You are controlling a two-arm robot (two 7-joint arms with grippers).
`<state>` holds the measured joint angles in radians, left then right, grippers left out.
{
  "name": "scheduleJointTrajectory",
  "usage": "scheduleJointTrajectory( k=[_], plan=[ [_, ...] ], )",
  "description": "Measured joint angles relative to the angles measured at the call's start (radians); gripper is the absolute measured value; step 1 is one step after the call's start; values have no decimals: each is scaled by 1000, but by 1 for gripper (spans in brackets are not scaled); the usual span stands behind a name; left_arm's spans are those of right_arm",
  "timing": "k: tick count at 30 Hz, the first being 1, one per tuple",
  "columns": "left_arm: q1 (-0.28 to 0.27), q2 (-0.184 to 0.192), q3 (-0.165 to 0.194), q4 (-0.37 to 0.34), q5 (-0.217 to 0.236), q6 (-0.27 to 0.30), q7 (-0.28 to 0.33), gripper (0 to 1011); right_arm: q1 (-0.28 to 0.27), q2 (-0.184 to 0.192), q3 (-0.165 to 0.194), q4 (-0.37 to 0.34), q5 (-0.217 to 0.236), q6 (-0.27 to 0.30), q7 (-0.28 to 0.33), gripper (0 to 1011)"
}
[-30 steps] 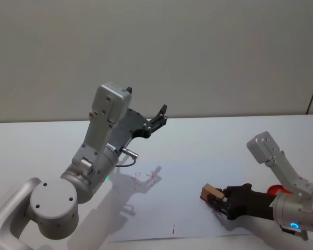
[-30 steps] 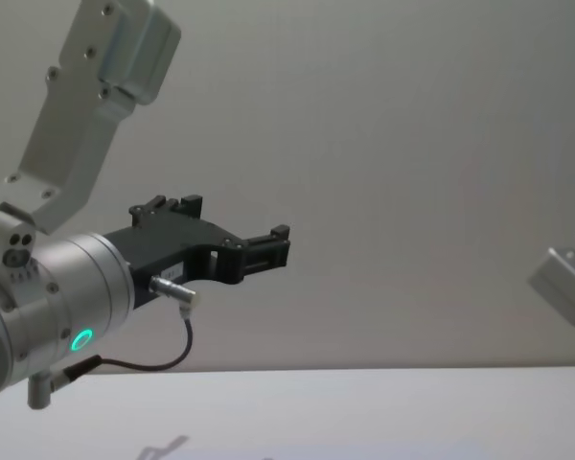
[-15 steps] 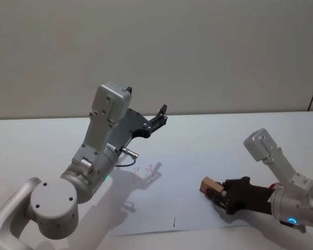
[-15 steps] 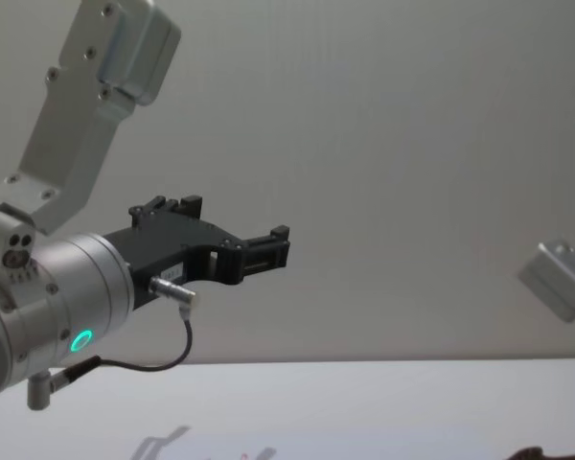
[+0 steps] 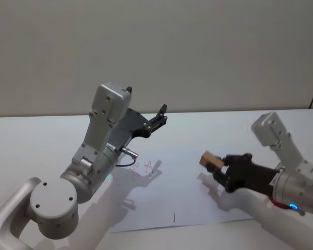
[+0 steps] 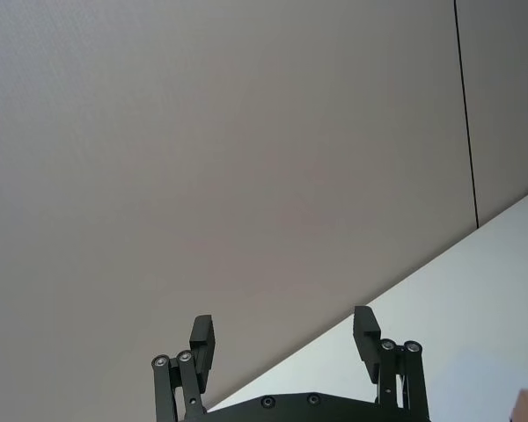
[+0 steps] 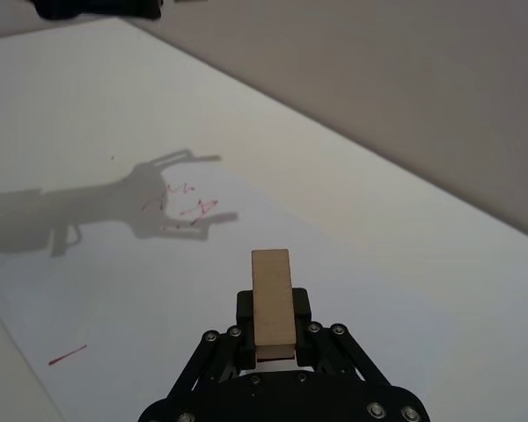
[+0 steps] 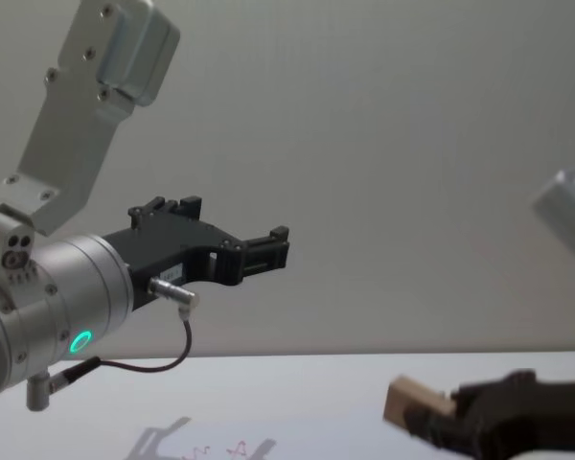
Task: Use the one hand to pick up the stamp and affix it onto the A4 paper.
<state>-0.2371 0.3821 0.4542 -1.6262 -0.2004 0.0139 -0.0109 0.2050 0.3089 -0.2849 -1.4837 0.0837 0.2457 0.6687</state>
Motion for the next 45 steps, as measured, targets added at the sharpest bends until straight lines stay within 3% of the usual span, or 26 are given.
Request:
scheduleJointTrajectory(
  k=[9,22,32,45],
  plan=[
    [0,0,0,0,0,0,0,1001,-37,25,25,-66,66,-74,-100,217],
    [0,0,0,0,0,0,0,1001,-122,70,62,-156,141,-99,-273,217],
    [0,0,0,0,0,0,0,1001,-223,116,92,-232,194,-50,-435,217],
    [0,0,0,0,0,0,0,1001,-307,155,109,-281,229,71,-515,217]
  ],
)
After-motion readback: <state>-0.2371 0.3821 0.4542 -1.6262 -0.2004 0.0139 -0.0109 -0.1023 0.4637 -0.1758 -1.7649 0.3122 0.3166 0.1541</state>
